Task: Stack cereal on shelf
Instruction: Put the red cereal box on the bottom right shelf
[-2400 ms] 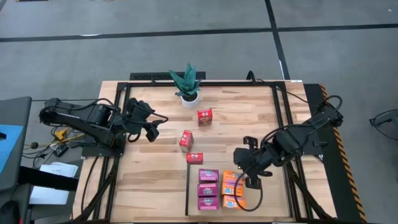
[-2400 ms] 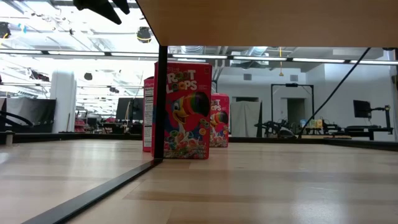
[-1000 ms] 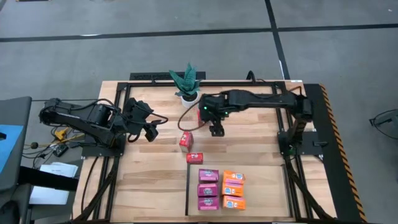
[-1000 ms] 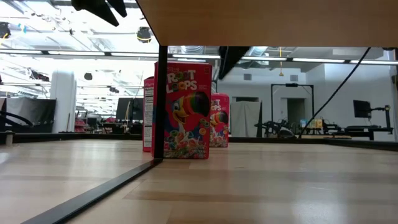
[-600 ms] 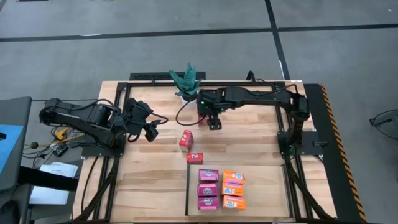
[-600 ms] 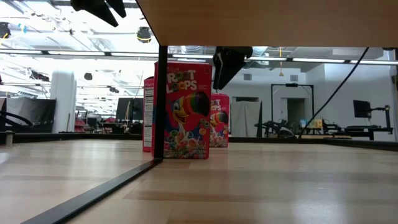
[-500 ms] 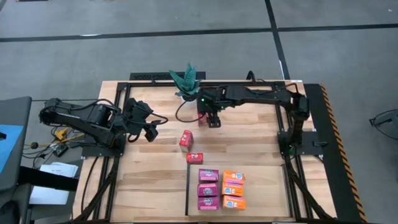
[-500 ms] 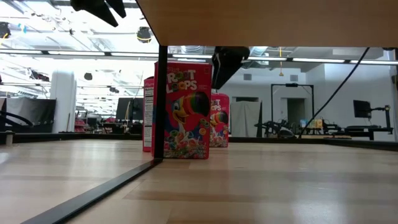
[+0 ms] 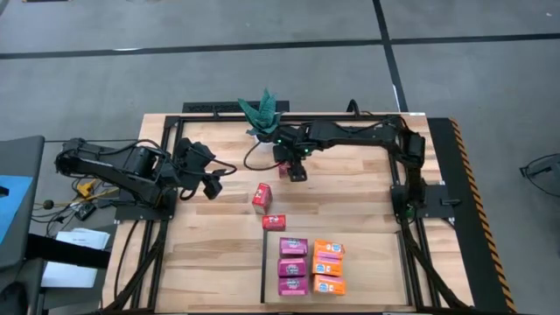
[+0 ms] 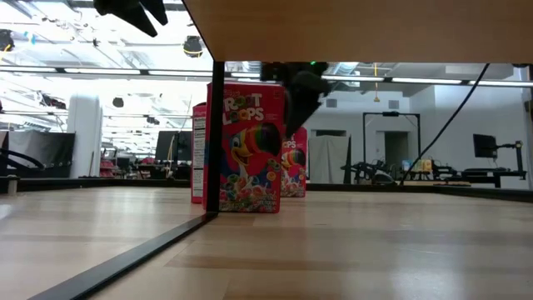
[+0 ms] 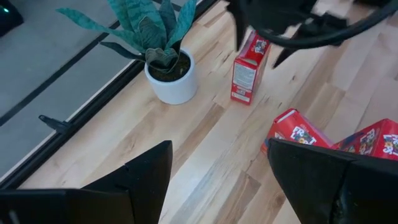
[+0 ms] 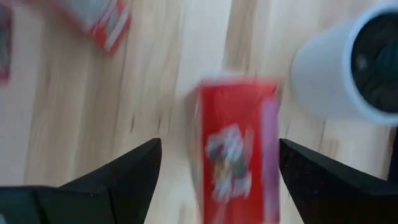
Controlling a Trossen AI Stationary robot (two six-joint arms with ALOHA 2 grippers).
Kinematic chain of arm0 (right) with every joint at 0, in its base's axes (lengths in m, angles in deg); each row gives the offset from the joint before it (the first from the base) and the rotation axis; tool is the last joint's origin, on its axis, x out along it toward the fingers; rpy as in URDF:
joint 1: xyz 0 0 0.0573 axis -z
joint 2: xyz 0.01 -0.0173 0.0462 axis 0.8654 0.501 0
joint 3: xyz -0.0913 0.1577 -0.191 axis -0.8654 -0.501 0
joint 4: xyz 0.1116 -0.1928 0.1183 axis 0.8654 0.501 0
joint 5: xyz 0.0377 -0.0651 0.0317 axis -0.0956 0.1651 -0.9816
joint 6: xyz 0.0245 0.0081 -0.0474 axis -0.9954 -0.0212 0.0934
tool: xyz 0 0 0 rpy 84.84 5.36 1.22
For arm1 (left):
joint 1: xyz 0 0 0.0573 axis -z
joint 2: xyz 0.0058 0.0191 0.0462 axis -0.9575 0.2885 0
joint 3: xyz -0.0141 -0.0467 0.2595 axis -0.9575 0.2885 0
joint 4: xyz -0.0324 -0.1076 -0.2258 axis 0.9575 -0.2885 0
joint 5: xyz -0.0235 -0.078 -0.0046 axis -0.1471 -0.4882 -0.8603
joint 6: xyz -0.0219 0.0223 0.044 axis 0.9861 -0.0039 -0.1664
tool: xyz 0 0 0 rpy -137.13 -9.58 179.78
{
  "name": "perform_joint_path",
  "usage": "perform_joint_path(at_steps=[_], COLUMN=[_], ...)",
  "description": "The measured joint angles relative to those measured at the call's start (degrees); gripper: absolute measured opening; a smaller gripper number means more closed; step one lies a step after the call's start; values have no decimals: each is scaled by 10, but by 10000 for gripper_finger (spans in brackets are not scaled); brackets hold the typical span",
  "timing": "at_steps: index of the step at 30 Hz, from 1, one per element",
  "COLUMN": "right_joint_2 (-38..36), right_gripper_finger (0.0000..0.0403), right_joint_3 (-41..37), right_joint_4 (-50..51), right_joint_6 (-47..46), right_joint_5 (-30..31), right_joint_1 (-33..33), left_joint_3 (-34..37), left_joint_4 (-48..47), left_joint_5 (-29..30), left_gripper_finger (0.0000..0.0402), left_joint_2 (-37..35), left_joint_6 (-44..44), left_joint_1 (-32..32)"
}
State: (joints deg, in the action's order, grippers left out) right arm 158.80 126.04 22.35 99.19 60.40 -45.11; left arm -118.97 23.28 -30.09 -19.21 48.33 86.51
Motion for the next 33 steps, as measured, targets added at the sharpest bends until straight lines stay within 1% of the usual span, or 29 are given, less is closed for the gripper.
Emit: perform_joint_path(at_steps=[3,6,15,22,27,33], right_joint_2=[0,0,0,0,1,0], right_gripper_finger=[339,324,230,174,155,159], right_joint_3=[0,0,0,2,54,161], right_joint_4=[14,14,29,48,126,242], right_joint_6=[0,0,1,-2,-6,-43], right_joint_5=[3,2,2,3,2,2], right_joint_1=[0,-1,-1,-5,-18,-36], left_joint_3=[0,0,0,0,0,0], left_joint_4=[-2,-6,-19,-23,-26,-26], left_joint_5=[0,0,1,1,1,1], left_gripper_finger=[255,255,255,255,255,255], left_joint_2=[0,0,0,0,0,0], left_joint_6=[0,0,0,0,0,0], left_joint_1=[0,0,0,0,0,0])
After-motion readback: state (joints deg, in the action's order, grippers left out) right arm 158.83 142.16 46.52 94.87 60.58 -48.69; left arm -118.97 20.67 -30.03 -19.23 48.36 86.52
